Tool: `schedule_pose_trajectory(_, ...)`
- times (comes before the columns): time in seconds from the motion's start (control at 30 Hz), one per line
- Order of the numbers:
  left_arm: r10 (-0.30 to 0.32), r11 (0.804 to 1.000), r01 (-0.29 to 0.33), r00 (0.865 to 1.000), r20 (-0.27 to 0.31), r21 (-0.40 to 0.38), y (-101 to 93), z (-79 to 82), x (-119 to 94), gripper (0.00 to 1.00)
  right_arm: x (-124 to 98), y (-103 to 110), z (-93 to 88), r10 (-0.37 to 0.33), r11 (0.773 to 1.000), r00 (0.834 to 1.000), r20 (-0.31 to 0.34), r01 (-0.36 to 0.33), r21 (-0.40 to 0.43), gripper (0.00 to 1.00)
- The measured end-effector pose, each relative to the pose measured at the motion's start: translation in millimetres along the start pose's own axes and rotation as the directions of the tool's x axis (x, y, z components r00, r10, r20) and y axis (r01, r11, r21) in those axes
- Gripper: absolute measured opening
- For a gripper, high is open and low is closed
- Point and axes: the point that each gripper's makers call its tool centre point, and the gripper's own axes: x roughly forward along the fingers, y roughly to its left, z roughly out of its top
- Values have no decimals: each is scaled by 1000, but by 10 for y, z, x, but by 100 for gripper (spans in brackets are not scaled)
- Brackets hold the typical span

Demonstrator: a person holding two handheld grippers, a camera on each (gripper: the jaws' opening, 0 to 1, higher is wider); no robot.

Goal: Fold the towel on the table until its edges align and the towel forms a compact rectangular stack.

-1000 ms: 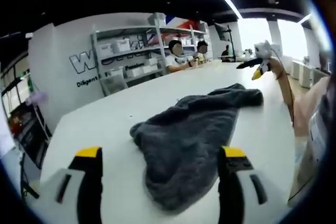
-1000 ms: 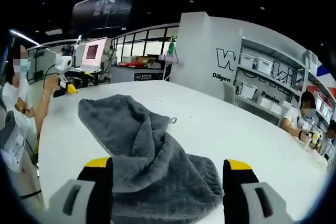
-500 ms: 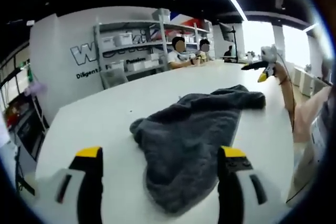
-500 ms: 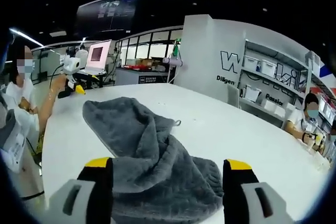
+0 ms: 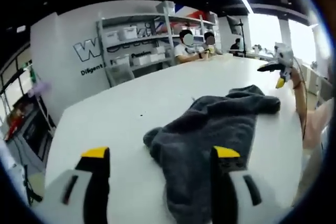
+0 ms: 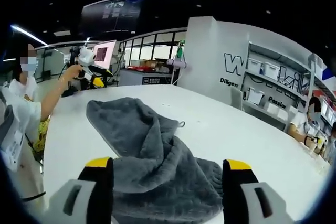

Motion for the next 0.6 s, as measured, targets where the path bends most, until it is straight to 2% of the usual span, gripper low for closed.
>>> schedule_pose_trajectory(0.17, 10, 1000, -10, 1000, 10, -25, 201, 98, 392, 70, 2, 16, 23, 9, 1000, 1000, 10, -9, -3, 89)
schedule_pose_trajectory(0.33, 59, 997, -57, 998, 35, -48, 354, 186, 716, 63, 11, 26, 19, 15, 1000, 1000, 11, -15, -7, 89)
schedule_pose_trajectory(0.43, 48, 999, -48, 999, 4, 18, 353, 184, 893, 58, 18, 27, 4, 16, 1000, 1000, 4, -16, -11, 88)
schedule_pose_trajectory(0.6, 61, 996, -57, 997, -55, 71, 376, 91, 1133, 55, 28, 82, 42, 38, 999, 999, 22, -38, -7, 88)
